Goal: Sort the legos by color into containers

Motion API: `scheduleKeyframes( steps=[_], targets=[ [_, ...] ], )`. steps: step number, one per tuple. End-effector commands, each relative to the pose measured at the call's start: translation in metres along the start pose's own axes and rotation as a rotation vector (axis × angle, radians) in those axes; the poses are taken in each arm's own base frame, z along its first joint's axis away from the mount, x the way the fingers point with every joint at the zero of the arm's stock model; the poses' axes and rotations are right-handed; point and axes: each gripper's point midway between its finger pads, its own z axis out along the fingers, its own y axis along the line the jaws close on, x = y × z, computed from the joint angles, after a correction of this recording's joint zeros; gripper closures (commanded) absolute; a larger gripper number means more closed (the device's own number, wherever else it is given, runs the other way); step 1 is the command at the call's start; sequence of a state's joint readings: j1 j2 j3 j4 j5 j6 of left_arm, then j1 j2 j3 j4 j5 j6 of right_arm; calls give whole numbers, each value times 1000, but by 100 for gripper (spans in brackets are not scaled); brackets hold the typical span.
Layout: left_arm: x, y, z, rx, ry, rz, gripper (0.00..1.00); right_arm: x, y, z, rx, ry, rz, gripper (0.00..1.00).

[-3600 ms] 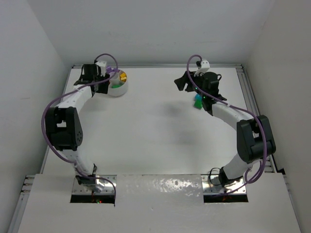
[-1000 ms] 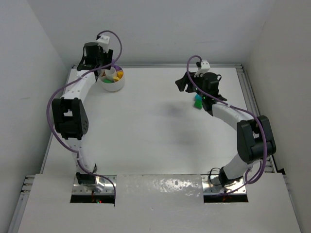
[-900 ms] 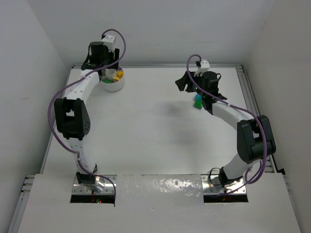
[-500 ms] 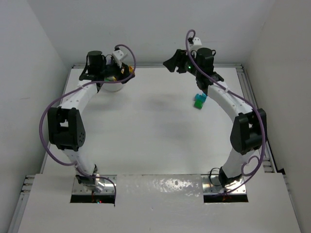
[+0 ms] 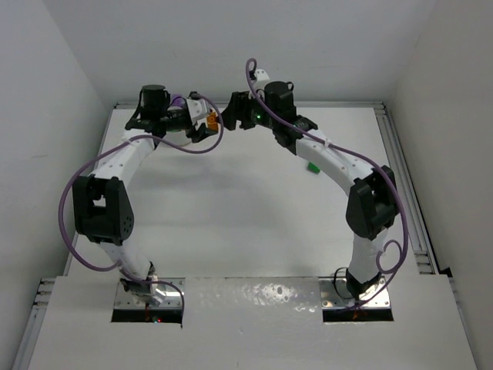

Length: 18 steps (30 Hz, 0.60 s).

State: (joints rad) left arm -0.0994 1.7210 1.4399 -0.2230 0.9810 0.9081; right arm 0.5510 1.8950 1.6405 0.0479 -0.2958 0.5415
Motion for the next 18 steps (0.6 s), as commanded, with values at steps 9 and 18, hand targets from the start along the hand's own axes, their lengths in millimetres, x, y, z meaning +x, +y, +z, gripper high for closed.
scheduleKeyframes(
  steps=[9,18],
  targets=[
    [-32,-16,0,48,-62,152,100,-8,30,28,-47,-30,3,26],
    [-39,-9,0,10,-77,145,100,10,22,40,-7,6,27,29]
  ],
)
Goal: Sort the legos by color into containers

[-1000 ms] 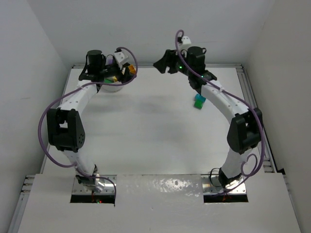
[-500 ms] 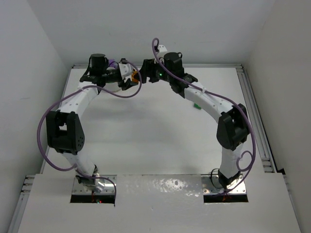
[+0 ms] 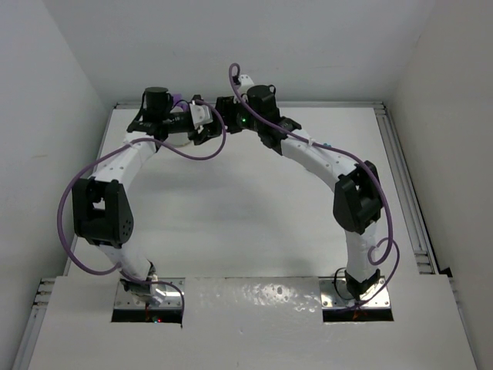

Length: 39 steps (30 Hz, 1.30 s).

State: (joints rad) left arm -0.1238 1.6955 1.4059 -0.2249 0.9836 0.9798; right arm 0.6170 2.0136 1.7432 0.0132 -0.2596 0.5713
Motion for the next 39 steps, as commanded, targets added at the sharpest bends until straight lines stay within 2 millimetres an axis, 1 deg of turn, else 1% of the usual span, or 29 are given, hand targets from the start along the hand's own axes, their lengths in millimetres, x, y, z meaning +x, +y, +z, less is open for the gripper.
scheduleKeyframes(
  steps=[1,2,3,6,9,11,13,15,16,18,19,20,22,23,24,25,26,27,28,29,30,31,33,34,35,36,37,38,39],
  targets=[
    [-33,7,-5,-26,-64,75,100,-20,7,3,1,-55,-2,30],
    [-33,7,-5,-29,-63,70,100,-21,7,3,9,-59,1,33],
    [-33,8,-5,-31,-63,68,100,-20,6,4,12,-60,2,42],
    [-34,8,-5,-33,-65,71,100,-20,7,6,3,-64,6,52],
    [-36,13,-5,-53,-73,60,100,-14,14,11,-23,-49,3,50],
    [-37,15,-5,-63,-77,54,100,-15,17,13,-26,-47,2,49],
    [-37,15,-4,-62,-81,57,100,-13,17,16,-26,-44,6,52],
    [-38,13,-4,-57,-84,54,100,-15,18,16,-28,-53,3,61],
    [-38,13,-5,-55,-85,53,100,-17,17,16,-24,-58,6,73],
    [-37,12,-5,-56,-83,53,100,-18,16,16,-24,-68,4,84],
    [-37,12,-5,-57,-83,50,100,-20,16,15,-22,-85,0,96],
    [-38,13,-5,-61,-84,55,100,-21,16,14,-22,-97,1,100],
    [-36,13,-6,-64,-79,52,100,-23,17,11,-26,-124,-2,100],
    [-37,13,-6,-65,-80,50,96,-24,17,10,-29,-127,-3,100],
    [-37,12,-6,-65,-78,46,89,-23,19,9,-35,-128,-5,100],
    [-37,12,-6,-63,-78,42,77,-21,18,9,-40,-128,-5,100],
    [-36,10,-6,-59,-74,42,53,-24,20,6,-47,-141,-3,100],
    [-35,9,-6,-54,-71,42,39,-25,20,5,-50,-148,-5,100],
    [-32,6,-6,-43,-61,53,27,-21,17,4,-50,-150,-2,100],
    [-31,4,-7,-36,-58,57,15,-24,16,1,-55,-155,3,100],
    [-30,3,-8,-31,-55,63,12,-25,14,0,-58,-157,11,100],
    [-30,1,-9,-25,-52,63,5,-21,10,-1,-61,-154,19,100],
    [-26,-1,-14,-12,-43,54,0,-27,1,-9,-70,-167,37,100],
    [-25,-3,-16,-5,-43,49,0,-27,-2,-13,-72,-169,34,100],
    [-21,-6,-19,8,-32,40,0,-23,-16,-17,-54,-163,21,100],
    [-20,-5,-24,7,-29,46,0,-25,-14,-24,-79,-156,-1,100],
    [-15,-10,-26,25,-12,43,0,-19,-20,-28,-81,-132,-19,100],
    [-17,-10,-29,30,-8,57,0,-19,-31,-34,-76,-123,-78,100],
    [-16,-11,-32,41,-3,67,0,-18,-27,-42,-124,-99,-119,100]
  ],
)
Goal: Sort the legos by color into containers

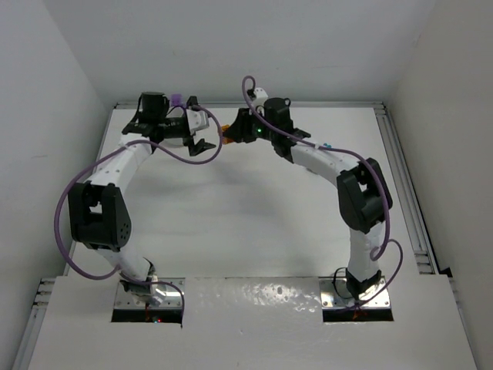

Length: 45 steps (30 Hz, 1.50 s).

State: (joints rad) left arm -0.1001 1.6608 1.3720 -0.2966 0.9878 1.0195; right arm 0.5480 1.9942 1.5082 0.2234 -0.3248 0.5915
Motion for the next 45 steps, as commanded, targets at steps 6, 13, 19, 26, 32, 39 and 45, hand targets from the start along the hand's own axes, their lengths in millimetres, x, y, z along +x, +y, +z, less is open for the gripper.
scheduleKeyframes(
  steps=[6,13,19,26,32,39,45],
  targets=[
    [-13,-44,-19,237,19,215,7,-8,16,-66,-295,124,-505,100],
    [-16,-66,-3,341,-7,184,4,34,30,-72,-278,253,-854,100],
    [-19,-74,6,368,-12,161,5,29,50,-68,-289,198,-907,100],
    [-19,-90,4,405,-24,132,36,30,55,-63,-295,186,-919,100],
    [-32,-88,5,397,-79,120,44,30,53,-58,-292,184,-914,100],
    [-33,-90,6,396,-90,111,51,27,58,-54,-298,156,-913,100],
    [-33,-93,10,399,-82,69,87,24,60,-49,-296,133,-904,100]
  ],
)
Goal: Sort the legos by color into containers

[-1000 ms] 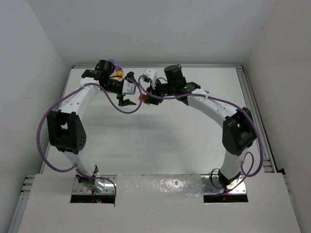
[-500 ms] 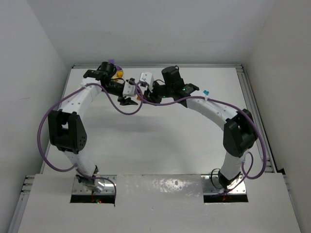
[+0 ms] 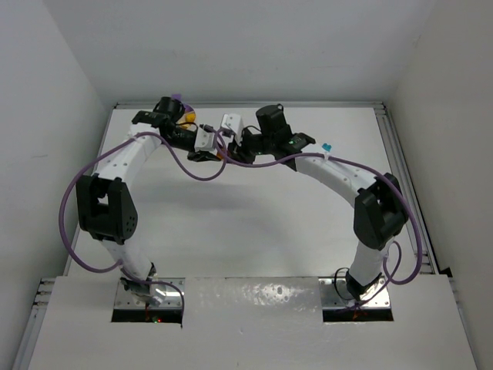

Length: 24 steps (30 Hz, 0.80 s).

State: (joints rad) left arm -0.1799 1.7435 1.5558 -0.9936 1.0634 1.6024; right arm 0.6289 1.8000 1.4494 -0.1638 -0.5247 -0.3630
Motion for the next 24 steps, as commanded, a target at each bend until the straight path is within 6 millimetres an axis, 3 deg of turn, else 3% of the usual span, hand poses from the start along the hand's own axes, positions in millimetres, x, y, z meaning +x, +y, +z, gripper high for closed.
scheduleKeyframes(
  steps=[1,3,6,8,9,10,11,12,14,15,16,18,19,21,24],
  targets=[
    [-26,-5,6,11,-82,-23,95,-28,-13,4,48,-101,-47,100],
    [-25,-5,5,6,-70,-31,100,-27,-13,5,53,-107,-40,100],
    [-22,-5,4,3,-54,-48,100,-23,-12,5,59,-100,-25,100],
    [-17,-3,3,-11,-29,-70,100,-26,-22,3,121,-110,1,99],
    [-16,8,3,-55,-20,-128,100,-22,-27,3,157,-110,45,88],
    [-4,16,0,-107,36,-175,100,-20,-38,-4,226,-100,62,51],
    [2,26,-2,-165,64,-234,100,-17,-46,-8,274,-99,84,38],
    [3,51,-7,-287,62,-329,100,-12,-54,-12,335,-121,149,22],
    [27,80,-28,-496,152,-437,100,-6,-85,-39,514,-150,236,10],
    [27,98,-38,-612,130,-518,100,1,-92,-48,572,-193,293,1],
    [39,114,-54,-731,178,-562,100,5,-109,-68,661,-240,399,1],
    [37,131,-67,-828,162,-645,100,17,-116,-82,724,-303,496,1],
    [47,134,-66,-844,170,-683,100,21,-121,-89,754,-318,505,1],
    [54,140,-70,-905,162,-766,100,28,-119,-94,784,-326,492,1],
    [82,151,-83,-1035,206,-839,100,32,-117,-92,781,-326,502,1]
  ],
)
